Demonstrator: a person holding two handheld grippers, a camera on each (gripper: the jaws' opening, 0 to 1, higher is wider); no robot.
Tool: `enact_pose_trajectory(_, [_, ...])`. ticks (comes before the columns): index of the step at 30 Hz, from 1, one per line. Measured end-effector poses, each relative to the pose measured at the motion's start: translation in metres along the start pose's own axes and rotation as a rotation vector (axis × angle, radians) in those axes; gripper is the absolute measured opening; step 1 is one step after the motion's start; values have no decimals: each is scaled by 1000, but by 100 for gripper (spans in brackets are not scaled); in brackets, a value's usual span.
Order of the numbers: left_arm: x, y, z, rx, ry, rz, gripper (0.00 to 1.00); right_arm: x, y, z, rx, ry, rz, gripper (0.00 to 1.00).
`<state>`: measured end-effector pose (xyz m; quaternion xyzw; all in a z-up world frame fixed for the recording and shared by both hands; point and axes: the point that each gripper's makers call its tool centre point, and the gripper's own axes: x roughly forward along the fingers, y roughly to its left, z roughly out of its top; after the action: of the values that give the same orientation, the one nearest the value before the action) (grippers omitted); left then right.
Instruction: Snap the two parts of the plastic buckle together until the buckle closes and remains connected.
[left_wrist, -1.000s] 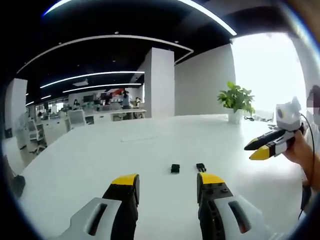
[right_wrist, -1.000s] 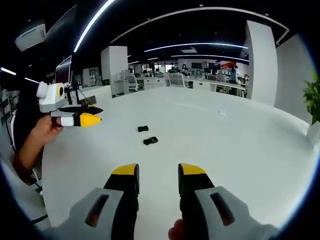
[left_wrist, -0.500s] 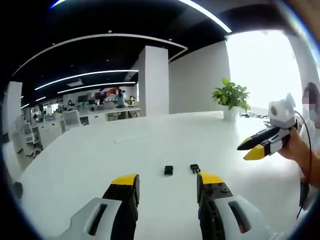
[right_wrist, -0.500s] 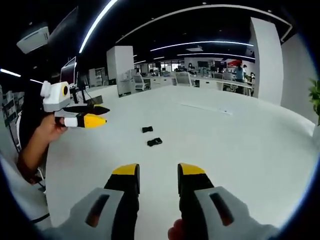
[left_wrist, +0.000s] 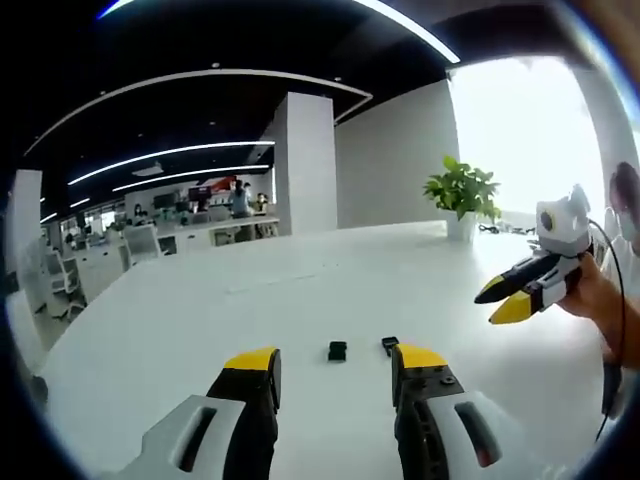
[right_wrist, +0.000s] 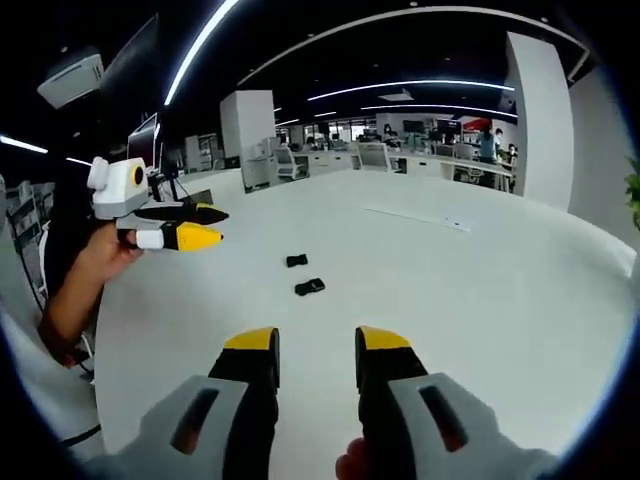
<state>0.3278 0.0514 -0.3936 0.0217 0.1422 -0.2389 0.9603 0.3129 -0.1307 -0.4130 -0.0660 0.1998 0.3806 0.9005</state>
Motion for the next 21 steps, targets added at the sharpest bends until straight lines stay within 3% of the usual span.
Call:
enact_pose_trajectory(16, [7,-3,7,22,5,-6,45,6,2,6,-16,-3,30,30])
enact_pose_trajectory(21, [13,-4,2,19,18,-12,45,8,1,7,-28,2,31,30])
